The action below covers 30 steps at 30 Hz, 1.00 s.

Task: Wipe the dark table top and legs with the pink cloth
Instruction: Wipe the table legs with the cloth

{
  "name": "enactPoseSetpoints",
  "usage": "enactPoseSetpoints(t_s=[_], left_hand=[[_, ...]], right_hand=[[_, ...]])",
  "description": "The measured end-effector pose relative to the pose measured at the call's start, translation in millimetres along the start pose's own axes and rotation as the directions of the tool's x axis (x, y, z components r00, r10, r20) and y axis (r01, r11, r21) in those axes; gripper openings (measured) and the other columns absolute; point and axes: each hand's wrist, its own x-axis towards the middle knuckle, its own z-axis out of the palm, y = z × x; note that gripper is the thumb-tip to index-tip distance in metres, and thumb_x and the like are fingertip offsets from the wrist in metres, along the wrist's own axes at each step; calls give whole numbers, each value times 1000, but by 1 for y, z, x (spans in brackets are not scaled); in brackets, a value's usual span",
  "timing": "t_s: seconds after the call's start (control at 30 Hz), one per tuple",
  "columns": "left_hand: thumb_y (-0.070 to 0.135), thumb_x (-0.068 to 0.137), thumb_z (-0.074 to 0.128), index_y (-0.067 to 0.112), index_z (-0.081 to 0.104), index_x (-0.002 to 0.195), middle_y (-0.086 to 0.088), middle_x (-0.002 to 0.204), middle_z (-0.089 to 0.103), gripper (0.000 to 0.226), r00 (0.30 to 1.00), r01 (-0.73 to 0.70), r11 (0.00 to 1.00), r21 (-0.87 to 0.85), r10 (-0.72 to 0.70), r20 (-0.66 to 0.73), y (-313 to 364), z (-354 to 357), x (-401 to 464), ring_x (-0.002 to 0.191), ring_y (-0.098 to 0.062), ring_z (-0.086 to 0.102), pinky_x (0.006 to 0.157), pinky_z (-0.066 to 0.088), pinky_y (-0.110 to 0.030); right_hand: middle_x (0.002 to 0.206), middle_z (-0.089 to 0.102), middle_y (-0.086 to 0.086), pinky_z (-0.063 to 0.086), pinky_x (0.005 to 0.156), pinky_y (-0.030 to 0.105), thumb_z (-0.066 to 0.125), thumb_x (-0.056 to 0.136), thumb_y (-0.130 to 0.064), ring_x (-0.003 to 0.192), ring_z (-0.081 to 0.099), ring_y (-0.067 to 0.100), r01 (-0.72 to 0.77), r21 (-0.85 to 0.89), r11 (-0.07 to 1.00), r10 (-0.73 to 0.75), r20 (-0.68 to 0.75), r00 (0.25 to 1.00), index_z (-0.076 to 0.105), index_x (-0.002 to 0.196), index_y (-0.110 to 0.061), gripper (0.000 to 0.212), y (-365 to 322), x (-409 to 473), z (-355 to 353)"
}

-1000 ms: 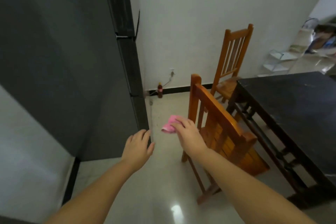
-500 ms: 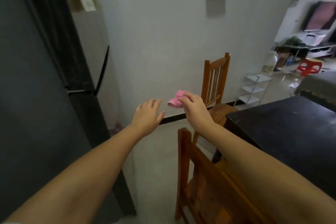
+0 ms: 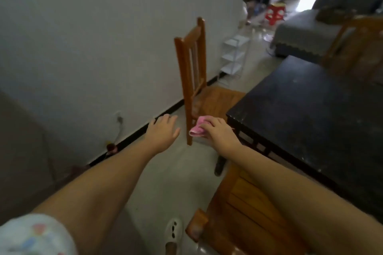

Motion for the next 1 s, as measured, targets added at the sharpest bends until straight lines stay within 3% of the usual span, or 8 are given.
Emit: enactPoseSetpoints(t_s=[0.23, 0.47, 0.67, 0.8, 1.0], left_hand=[[39, 94, 38, 15, 35, 135, -10, 132, 44, 48, 925, -343, 939, -24, 342, 166, 16, 40, 86, 123, -26, 41, 99, 31, -40], [39, 95, 35, 18, 31, 137, -7, 135, 42, 47, 872, -404, 910, -93, 413, 263, 60, 82, 122, 125, -24, 39, 103, 29, -41], [39, 95, 34, 19, 31, 137, -6, 135, 41, 46, 732, -591, 801, -96, 582, 355, 64, 113, 142, 126, -23, 38, 104, 27, -40], [39, 96, 33, 19, 27, 140, -5, 140, 37, 49, 619, -691, 717, -93, 654, 435, 58, 125, 191, 130, -22, 33, 108, 24, -40], [39, 97, 30, 19, 26, 141, -5, 142, 36, 48, 472, -829, 547, -118, 796, 379, 41, 99, 272, 132, -22, 32, 109, 26, -39]], right_hand=[[142, 39, 3, 36, 102, 46, 52, 91, -13, 127, 34, 27, -318, 29, 948, 318, 0, 948, 51, 128, -21, 38, 22, 5, 13], [144, 37, -1, 33, 108, 45, 57, 88, -10, 132, 30, 24, -528, 44, 848, 528, 20, 849, 47, 131, -25, 46, 55, -20, 17], [143, 39, 2, 35, 104, 42, 54, 91, -12, 130, 34, 27, -644, 35, 765, 644, 9, 765, 49, 131, -22, 42, 59, -25, 38], [148, 30, -1, 27, 109, 39, 56, 88, -9, 135, 26, 22, -722, -53, 690, 724, 23, 690, 42, 135, -25, 52, 58, -4, 37], [149, 31, -1, 30, 112, 38, 62, 83, -6, 136, 27, 20, -881, -52, 471, 879, -55, 473, 40, 137, -27, 62, 55, 46, 20]])
